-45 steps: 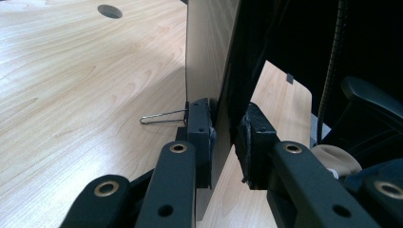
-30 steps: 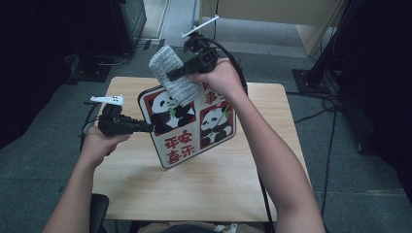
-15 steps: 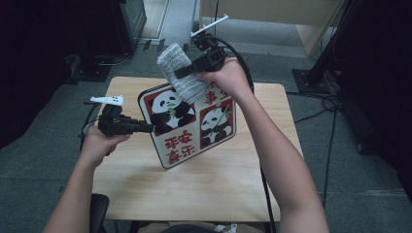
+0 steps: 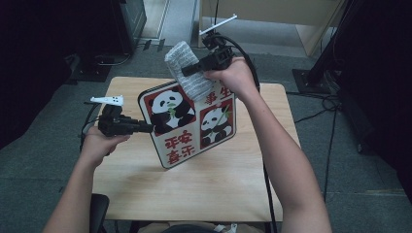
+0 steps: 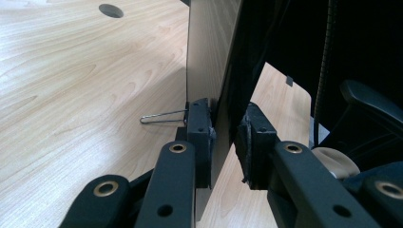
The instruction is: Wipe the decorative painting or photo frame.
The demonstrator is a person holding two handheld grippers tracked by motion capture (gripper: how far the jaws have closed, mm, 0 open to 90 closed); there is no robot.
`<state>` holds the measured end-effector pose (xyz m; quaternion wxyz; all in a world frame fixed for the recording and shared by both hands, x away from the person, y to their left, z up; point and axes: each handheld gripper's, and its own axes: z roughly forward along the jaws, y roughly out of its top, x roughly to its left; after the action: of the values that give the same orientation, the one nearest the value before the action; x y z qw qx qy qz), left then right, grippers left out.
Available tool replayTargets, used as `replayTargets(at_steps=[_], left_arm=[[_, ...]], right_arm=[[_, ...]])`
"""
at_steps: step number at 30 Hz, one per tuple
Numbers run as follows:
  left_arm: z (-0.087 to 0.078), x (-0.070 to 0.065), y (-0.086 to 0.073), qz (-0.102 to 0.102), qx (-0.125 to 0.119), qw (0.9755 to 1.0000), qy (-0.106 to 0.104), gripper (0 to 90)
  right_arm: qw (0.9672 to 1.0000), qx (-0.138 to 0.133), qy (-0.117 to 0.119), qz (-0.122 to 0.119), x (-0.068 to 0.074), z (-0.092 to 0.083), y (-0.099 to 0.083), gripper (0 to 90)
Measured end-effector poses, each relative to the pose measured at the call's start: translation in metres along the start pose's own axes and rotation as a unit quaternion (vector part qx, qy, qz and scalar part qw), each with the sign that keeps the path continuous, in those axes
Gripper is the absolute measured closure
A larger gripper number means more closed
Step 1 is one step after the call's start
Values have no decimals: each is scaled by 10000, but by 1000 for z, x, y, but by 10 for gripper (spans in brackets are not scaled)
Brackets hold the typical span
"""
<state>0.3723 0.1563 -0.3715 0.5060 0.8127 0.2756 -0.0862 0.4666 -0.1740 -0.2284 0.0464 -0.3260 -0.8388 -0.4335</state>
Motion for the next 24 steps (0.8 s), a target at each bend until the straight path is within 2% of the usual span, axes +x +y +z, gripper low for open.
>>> replayTargets(at_steps=[24], left_arm=[[0,0,0,16,27,10000,7,774]], right_arm=[[9995,-238,-160,139,-23,-20,-11,634]])
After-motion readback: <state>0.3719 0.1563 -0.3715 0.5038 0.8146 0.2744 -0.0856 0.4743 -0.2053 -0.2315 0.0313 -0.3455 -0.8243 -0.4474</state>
